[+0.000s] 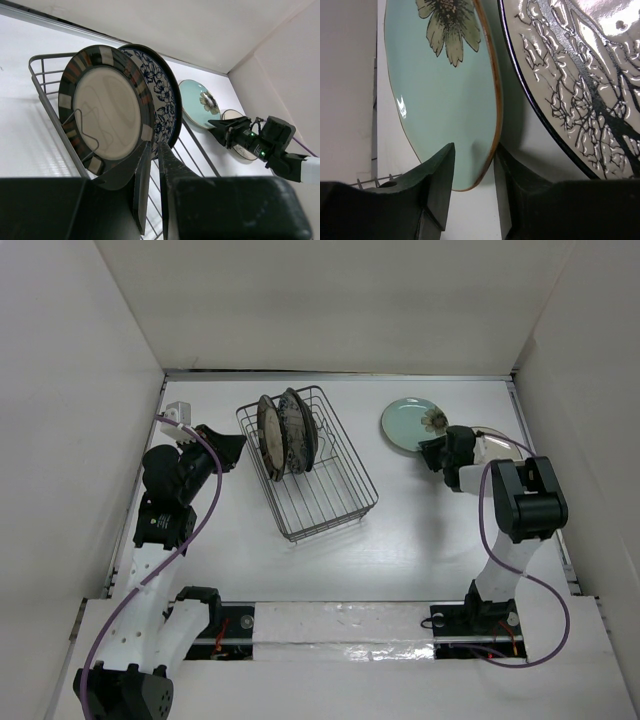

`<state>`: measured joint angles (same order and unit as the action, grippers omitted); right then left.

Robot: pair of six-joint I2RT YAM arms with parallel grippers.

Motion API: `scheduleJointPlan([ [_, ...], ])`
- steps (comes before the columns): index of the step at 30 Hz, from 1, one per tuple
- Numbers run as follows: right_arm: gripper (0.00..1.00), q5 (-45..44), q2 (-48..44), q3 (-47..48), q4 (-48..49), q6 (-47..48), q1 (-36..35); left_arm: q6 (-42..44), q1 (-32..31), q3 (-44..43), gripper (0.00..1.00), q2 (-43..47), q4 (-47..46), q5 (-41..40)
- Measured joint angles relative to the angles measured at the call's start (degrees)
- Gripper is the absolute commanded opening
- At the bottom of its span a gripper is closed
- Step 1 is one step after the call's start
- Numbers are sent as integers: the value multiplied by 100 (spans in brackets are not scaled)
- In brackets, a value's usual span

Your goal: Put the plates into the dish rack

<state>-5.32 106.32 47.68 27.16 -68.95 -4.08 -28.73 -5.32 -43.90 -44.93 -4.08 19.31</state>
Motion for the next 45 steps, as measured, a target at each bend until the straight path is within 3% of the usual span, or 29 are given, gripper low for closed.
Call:
scheduleJointPlan([
  [6,11,94,55,166,-345,9,0,7,0,0,9,7,2,0],
  [7,1,101,57,188,-372,-28,11,7,0,0,9,11,2,0],
  [8,0,111,57,216,-361,-70,37,11,0,0,9,15,2,0],
  [17,0,83,-188,-81,-76,109,90,22,0,0,10,17,2,-2],
  [29,0,-688,-2450,-166,-678,1770,57,22,0,0,10,4,2,0],
  [34,0,-925,-2765,647,-1276,2710,-317,24,0,0,10,2,2,-4],
  [45,0,-1276,-2122,2892,-2828,4400,-2065,66,0,0,10,2,7,-79],
])
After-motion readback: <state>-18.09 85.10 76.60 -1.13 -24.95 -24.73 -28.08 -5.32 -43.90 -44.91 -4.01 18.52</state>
